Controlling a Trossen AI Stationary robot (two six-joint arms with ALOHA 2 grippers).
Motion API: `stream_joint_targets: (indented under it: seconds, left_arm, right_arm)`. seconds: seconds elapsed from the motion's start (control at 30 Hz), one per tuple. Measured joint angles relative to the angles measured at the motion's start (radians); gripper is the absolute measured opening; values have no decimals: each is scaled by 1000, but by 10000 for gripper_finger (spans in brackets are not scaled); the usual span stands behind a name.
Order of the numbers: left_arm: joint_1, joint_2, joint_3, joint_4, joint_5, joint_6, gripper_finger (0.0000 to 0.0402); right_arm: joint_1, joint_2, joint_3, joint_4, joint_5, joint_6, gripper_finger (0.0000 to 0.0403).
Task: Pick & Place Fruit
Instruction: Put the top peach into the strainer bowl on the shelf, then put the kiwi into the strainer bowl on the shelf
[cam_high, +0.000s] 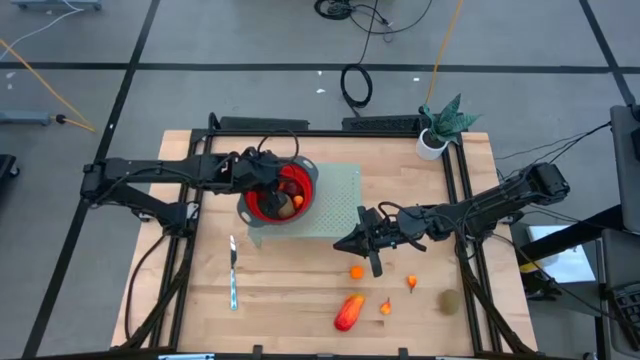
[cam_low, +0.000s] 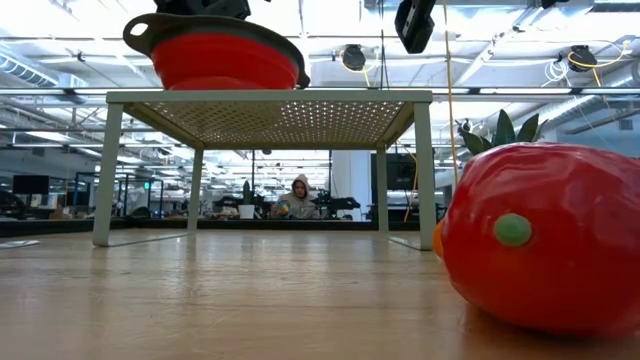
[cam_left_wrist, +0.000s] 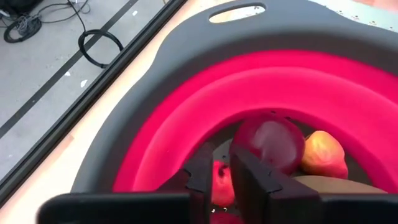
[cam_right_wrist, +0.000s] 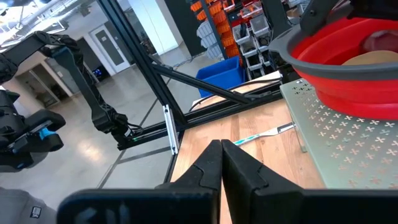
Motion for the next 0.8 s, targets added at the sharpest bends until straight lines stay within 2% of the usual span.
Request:
stream_joint_targets:
  seconds: [0.23, 0.4, 0.6, 0.8]
  left_arm:
    - [0, -12, 11, -1, 21, 43, 119]
    - [-9, -82, 50, 6, 25, 36, 132]
    - [-46, -193, 53, 22, 14, 59, 110]
    - [-98, -279, 53, 3, 9, 81, 50]
  right_arm:
    - [0, 0, 0, 0, -2, 1, 1]
    - [0, 0, 0, -26, -31, 8, 1]
    - [20, 0, 0, -50, -53, 5, 0]
    - [75, -9, 0, -87, -51, -23, 0]
